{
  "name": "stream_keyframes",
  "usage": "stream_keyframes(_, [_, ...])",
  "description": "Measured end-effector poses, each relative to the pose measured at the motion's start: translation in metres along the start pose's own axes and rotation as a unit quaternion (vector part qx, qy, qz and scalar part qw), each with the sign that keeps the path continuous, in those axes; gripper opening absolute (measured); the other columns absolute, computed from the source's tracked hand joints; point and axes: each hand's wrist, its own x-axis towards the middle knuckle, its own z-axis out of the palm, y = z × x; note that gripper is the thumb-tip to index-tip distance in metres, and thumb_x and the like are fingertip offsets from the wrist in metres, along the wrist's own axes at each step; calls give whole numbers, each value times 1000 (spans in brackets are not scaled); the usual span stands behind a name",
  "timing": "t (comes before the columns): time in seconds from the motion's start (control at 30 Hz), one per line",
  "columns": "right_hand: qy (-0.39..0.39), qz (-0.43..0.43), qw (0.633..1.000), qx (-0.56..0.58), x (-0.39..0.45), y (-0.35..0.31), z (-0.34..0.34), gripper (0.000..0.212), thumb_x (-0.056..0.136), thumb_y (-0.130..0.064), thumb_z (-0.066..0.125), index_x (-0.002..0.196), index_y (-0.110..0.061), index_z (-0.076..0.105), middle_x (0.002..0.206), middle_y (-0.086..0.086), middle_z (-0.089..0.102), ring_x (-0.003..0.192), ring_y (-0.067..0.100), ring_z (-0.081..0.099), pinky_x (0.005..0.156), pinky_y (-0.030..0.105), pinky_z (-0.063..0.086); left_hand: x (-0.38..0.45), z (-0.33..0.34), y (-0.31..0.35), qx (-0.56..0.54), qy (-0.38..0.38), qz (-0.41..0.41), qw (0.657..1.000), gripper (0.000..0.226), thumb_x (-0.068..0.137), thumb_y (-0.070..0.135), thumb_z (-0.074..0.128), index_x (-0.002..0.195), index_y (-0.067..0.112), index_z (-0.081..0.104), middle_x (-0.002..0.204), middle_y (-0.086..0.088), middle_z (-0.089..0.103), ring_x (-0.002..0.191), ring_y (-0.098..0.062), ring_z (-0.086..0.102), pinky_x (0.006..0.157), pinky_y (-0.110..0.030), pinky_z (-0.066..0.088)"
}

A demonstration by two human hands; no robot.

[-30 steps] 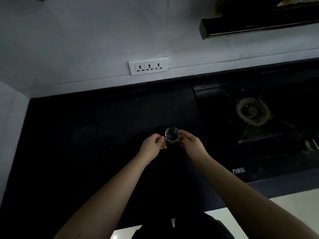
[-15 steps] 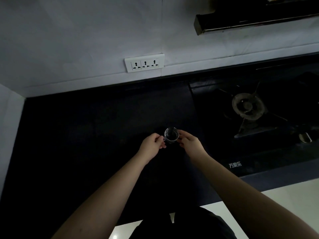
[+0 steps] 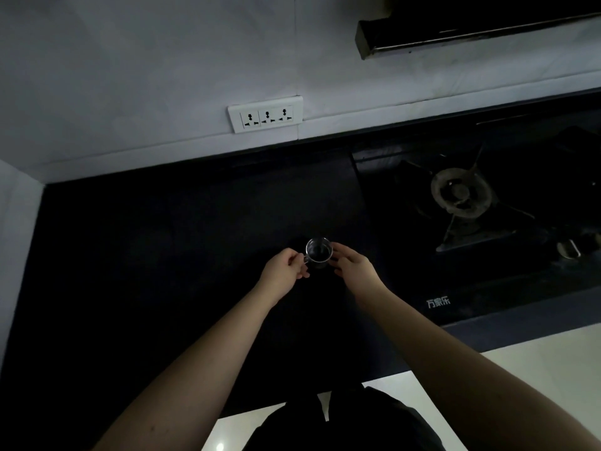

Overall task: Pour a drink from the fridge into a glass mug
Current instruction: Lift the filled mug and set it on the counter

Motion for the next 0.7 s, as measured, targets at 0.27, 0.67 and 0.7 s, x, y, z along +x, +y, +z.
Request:
stream_keyframes(0.27, [12,6,1000,-12,-7,8,-3,43,95,-13,42,135,-23,52,122,-6,61,111,9,58,102,34,46,-11,-6,4,20,48,-6,999,19,101,38,49,111,23,56,86,2,71,70,-5,71,71,-26,56])
stream_keyframes(0.67, [17,10,1000,-9,-51,13,-16,27,95,-17,46,108,-28,66,107,-4,71,99,11,66,76,22,49,-98,-16,31,364,41,185,912,25,98,46,47,112,28,58,95,11,68,80,-2,64,73,-29,55])
stream_keyframes(0.7, [17,5,1000,-14,-58,15,-19,25,96,-18,47,104,-30,67,107,-2,71,99,12,66,80,24,50,-106,-13,33,404,42,207,890,31,98,50,44,116,28,57,100,10,68,86,-5,65,77,-30,53])
